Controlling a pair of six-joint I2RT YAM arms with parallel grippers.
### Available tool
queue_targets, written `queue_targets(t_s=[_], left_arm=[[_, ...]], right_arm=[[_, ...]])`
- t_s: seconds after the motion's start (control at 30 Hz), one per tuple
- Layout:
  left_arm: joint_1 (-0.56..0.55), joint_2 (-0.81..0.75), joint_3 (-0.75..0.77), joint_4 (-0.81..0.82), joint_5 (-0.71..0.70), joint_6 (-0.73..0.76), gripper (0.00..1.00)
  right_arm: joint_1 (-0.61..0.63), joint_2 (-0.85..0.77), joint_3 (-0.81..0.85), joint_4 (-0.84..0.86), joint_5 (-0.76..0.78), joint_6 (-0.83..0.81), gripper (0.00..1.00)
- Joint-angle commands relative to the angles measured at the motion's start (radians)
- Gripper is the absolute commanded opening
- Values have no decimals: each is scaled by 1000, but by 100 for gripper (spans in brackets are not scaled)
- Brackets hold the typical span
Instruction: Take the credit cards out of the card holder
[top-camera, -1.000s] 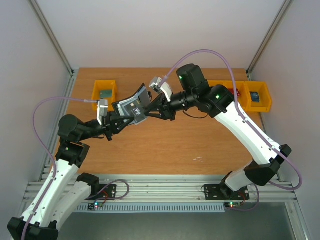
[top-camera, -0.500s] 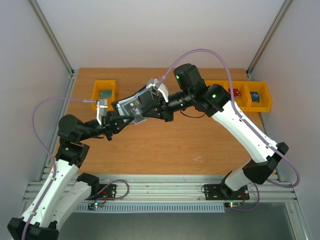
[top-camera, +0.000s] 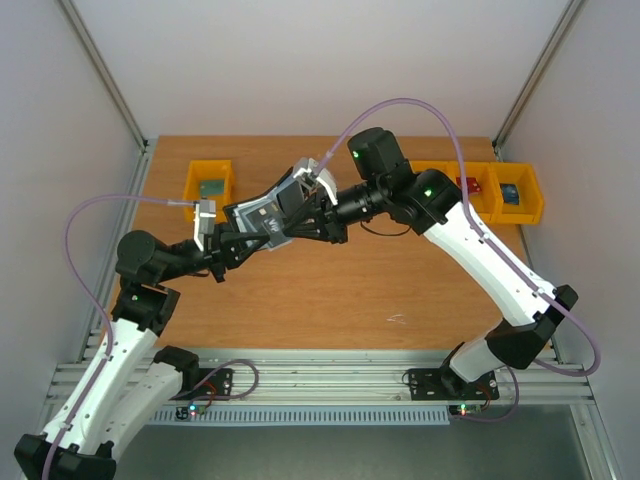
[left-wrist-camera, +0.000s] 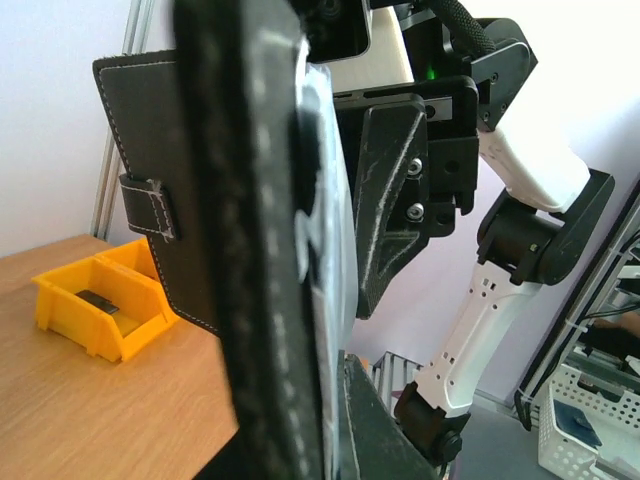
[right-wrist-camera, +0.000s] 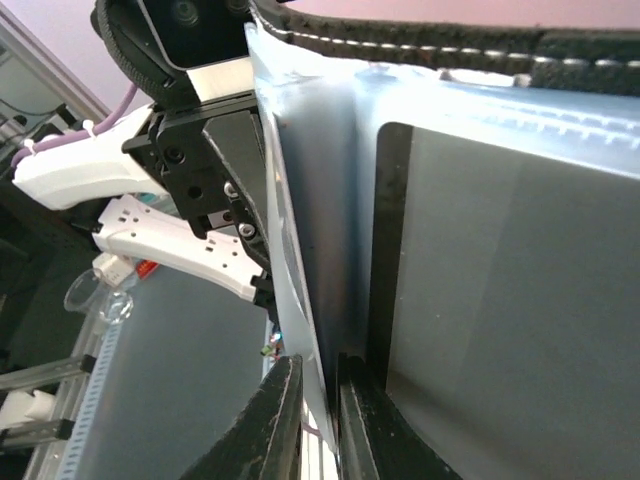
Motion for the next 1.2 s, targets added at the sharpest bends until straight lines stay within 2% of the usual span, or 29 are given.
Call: queue_targets(t_s=[0.0, 0.13, 0.63, 1.17], left_arm=[[-4, -4, 4, 50, 1, 10, 0], [-4, -3, 2, 53, 5, 9, 0], [-5, 1, 3, 49, 11, 11, 0], [-5, 0, -2, 50, 17, 18, 0]], right_arm=[[-39, -64, -39, 71, -49, 41, 12], [-79, -84, -68, 97, -25, 72, 13], [-62, -52, -63, 156, -40, 114, 22], [-42, 2, -18, 115, 62, 106, 15]])
